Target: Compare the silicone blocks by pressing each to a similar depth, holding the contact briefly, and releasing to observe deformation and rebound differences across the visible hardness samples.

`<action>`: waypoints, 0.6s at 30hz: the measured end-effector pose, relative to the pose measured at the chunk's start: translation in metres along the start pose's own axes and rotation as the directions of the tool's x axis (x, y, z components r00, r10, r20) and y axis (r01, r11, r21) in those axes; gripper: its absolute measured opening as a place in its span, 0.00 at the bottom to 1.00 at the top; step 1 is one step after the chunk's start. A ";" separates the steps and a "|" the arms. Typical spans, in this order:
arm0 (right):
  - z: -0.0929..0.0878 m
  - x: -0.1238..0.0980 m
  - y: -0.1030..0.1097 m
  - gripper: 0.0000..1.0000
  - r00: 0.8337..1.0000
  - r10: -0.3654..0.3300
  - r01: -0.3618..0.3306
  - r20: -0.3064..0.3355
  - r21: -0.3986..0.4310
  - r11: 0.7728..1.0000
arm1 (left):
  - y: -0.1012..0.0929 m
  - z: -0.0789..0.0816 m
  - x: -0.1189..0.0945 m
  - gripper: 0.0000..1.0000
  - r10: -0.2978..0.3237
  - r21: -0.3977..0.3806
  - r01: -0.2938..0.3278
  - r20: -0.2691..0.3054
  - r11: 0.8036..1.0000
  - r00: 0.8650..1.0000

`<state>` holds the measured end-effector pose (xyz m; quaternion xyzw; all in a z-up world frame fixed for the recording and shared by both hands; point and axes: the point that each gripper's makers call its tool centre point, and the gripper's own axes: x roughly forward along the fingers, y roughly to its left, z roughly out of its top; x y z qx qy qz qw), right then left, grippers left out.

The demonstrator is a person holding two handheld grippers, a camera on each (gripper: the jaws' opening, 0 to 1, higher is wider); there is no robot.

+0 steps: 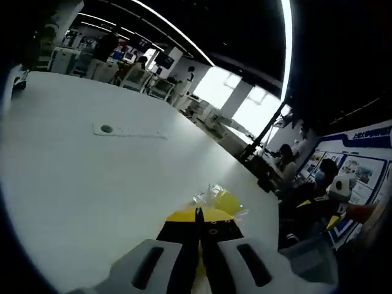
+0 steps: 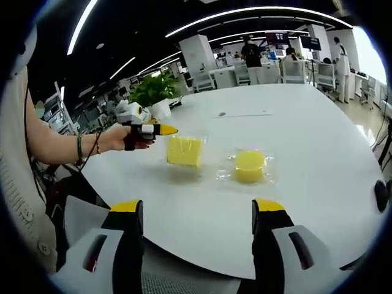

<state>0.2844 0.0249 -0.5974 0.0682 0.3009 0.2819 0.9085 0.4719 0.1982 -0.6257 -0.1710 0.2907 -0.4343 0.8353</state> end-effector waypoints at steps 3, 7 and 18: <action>0.006 -0.006 0.002 0.67 1.000 0.012 -0.012 0.018 -0.028 1.000 | -0.025 -0.001 -0.002 0.00 -0.021 0.052 0.022 -0.027 0.998 0.999; 0.016 -0.015 0.008 0.67 0.998 0.038 -0.035 0.059 -0.053 0.998 | -0.050 -0.005 -0.007 0.00 -0.015 0.109 0.021 -0.055 0.994 0.998; 0.038 -0.039 0.019 0.67 0.985 0.113 -0.094 0.133 -0.140 0.986 | -0.111 0.009 -0.039 0.00 -0.022 0.204 0.032 -0.049 0.979 0.999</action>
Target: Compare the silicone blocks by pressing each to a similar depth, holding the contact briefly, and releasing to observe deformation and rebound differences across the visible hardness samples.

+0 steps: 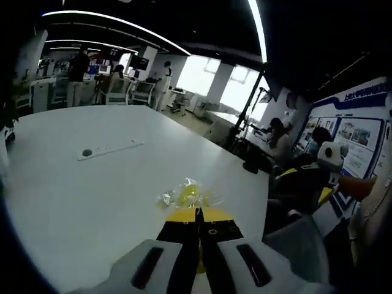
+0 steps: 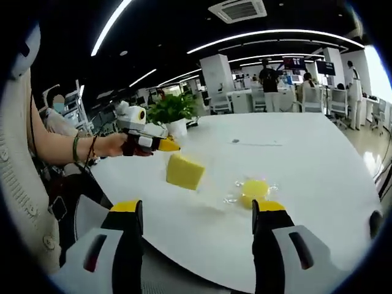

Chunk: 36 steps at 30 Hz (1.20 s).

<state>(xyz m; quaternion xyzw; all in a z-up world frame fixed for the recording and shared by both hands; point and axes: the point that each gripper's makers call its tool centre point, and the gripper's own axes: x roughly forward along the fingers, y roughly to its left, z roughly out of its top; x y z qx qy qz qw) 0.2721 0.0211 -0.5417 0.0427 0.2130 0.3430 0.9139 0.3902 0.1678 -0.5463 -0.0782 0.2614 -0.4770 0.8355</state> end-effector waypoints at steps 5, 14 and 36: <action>0.014 -0.004 0.001 0.70 0.997 0.068 -0.070 -0.024 -0.070 0.995 | -0.022 0.015 -0.014 0.00 0.001 0.060 -0.002 0.017 0.998 1.000; 0.066 0.018 0.015 0.72 0.969 0.223 -0.245 -0.111 -0.269 0.931 | -0.062 0.046 -0.029 0.00 -0.045 0.169 0.040 0.025 0.985 0.999; 0.079 0.108 0.068 0.58 0.779 0.429 -0.615 -0.457 -0.426 0.663 | -0.117 0.076 -0.026 0.00 -0.189 0.291 0.177 0.016 0.940 0.982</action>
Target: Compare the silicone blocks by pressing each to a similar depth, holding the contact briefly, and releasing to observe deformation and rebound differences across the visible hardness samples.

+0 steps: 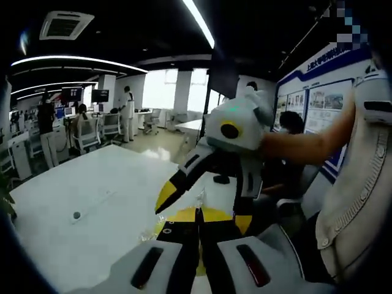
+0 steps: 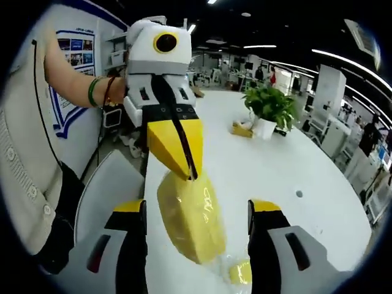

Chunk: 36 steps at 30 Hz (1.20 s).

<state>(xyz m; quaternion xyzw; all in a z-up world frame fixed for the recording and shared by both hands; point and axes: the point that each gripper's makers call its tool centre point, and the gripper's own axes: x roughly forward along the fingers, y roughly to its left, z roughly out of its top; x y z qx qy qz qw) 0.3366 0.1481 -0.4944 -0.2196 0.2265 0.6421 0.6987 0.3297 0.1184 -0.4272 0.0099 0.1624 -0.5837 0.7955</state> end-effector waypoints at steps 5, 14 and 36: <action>-0.003 0.009 0.000 0.50 0.998 0.057 -0.056 -0.024 0.012 0.998 | 0.002 0.005 -0.001 0.00 0.008 0.033 -0.008 0.007 0.999 1.000; -0.001 0.012 0.004 0.38 0.996 0.088 -0.089 -0.030 -0.028 0.996 | -0.002 0.012 -0.004 0.00 0.000 0.063 0.000 0.013 0.998 1.000; 0.001 0.004 0.022 0.13 0.990 0.114 -0.120 -0.088 -0.066 0.991 | -0.026 0.013 -0.005 0.00 -0.010 0.125 0.012 -0.016 0.992 1.000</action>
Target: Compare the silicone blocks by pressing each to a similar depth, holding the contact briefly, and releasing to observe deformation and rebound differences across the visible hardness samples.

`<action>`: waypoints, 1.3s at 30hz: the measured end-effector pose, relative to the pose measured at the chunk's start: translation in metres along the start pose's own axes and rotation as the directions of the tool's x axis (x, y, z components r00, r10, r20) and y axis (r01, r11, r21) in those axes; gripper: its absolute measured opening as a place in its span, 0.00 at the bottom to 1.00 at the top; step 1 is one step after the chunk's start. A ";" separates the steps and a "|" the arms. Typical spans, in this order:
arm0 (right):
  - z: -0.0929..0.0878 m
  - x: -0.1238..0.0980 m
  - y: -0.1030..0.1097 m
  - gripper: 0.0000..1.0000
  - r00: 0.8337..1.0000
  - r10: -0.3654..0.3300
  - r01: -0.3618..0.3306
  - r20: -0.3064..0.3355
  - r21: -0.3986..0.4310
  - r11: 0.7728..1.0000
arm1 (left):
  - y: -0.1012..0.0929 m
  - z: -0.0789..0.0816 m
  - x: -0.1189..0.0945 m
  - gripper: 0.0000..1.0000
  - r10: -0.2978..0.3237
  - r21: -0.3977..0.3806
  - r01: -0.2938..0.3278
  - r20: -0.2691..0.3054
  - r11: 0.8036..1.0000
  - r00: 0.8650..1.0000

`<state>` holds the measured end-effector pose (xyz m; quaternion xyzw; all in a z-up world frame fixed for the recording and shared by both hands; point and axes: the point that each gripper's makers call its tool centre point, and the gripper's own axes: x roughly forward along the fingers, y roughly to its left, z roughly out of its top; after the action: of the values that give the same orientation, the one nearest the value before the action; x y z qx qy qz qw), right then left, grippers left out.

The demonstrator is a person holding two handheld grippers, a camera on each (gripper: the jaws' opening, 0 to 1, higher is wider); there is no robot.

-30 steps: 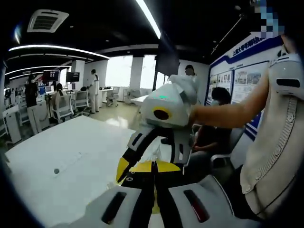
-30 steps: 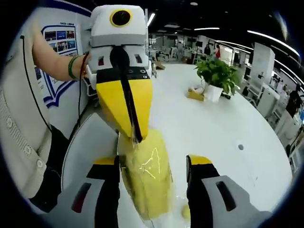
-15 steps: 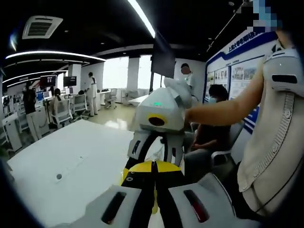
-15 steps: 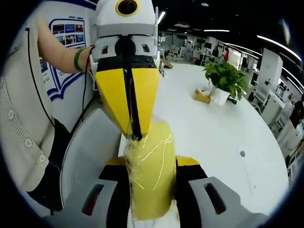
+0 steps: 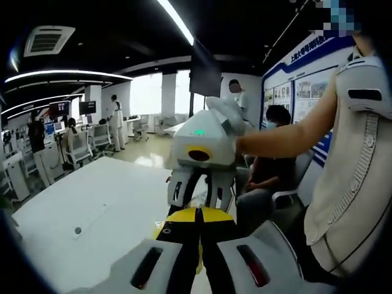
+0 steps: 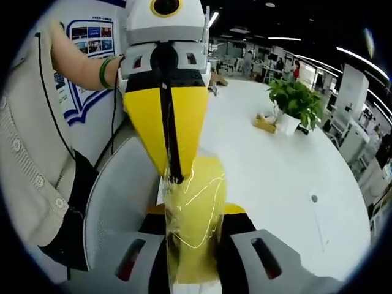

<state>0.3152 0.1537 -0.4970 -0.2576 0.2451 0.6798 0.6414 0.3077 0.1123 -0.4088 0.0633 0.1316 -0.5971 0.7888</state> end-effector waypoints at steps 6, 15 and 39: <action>-0.001 -0.003 0.005 0.06 0.999 -0.026 0.024 -0.021 -0.063 0.998 | -0.004 0.001 0.001 0.00 -0.004 0.008 0.004 0.000 1.000 1.000; -0.008 -0.005 0.017 0.03 0.999 -0.006 0.004 -0.048 -0.040 0.999 | -0.012 0.000 0.005 0.00 -0.014 0.021 0.015 -0.011 1.000 1.000; -0.004 -0.005 0.010 0.05 0.999 -0.026 0.022 -0.046 -0.082 0.996 | -0.010 -0.001 0.000 0.00 0.013 0.041 -0.013 -0.010 0.999 1.000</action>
<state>0.3052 0.1465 -0.4965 -0.3023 0.2290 0.6753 0.6325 0.2984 0.1097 -0.4093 0.0833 0.1229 -0.5941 0.7906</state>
